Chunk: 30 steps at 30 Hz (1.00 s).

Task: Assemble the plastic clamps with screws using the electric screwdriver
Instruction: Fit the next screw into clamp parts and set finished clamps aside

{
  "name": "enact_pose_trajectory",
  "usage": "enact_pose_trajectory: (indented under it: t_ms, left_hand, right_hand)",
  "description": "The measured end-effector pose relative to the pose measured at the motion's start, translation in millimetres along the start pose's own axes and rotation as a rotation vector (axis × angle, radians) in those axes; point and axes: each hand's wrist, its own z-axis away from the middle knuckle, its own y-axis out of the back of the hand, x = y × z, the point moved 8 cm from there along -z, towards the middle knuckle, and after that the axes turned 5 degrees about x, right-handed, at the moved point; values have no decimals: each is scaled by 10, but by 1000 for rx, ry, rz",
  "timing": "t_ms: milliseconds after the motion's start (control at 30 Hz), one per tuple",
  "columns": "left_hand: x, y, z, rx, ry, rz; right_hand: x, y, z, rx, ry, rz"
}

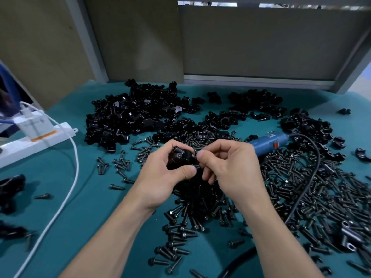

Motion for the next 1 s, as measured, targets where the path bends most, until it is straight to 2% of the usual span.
enact_pose_trajectory:
  t_ms: [167, 300, 500, 667, 800, 1000]
  left_hand:
    - [40, -11, 41, -9, -22, 33]
    - [12, -1, 61, 11, 3, 59]
    - [13, 25, 34, 6, 13, -12]
    - [32, 5, 36, 26, 19, 113]
    - [35, 40, 59, 63, 14, 70]
    - [36, 74, 37, 119, 22, 51]
  right_hand:
    - [-22, -65, 69, 64, 36, 140]
    - [-108, -115, 78, 114, 132, 303]
    - [-105, -95, 70, -123, 123, 365]
    - [-96, -63, 51, 12, 40, 230]
    - [-80, -117, 66, 51, 63, 435]
    - [-106, -117, 99, -133, 89, 379]
